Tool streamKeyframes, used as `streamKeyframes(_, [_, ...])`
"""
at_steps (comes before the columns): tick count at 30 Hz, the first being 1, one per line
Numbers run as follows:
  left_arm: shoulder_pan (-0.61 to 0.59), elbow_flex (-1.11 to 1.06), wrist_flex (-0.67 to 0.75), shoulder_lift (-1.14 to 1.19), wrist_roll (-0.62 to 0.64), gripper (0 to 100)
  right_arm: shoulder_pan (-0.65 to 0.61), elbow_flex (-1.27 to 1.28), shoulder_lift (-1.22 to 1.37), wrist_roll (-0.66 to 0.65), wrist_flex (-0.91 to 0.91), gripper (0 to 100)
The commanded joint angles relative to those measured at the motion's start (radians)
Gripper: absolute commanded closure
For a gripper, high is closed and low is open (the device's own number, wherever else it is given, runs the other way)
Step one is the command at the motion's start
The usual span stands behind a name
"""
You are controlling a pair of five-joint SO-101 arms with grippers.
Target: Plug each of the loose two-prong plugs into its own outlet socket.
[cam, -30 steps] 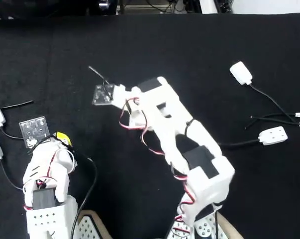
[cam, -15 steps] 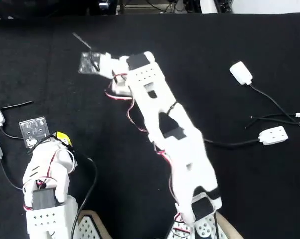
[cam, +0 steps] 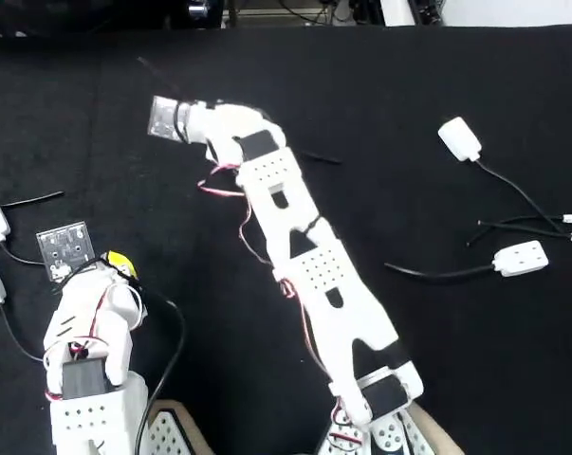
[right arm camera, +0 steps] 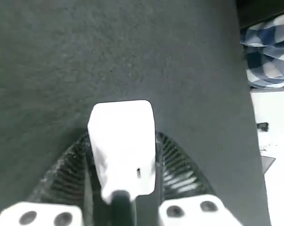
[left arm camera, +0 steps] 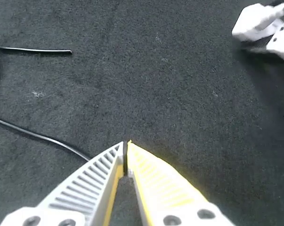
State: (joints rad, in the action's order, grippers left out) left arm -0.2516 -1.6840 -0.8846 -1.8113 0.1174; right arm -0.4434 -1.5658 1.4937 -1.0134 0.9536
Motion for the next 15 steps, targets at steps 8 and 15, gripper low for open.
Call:
streamKeyframes(8, [-0.002, -0.016, 0.0, -0.008, -0.006, 97, 0.074, -0.079, 0.15, 0.012, -0.255, 94.6])
streamKeyframes(15, [0.001, -0.016, 0.002, -0.008, -0.078, 97, 0.058, -0.11, 0.133, 0.006, -0.172, 69.8])
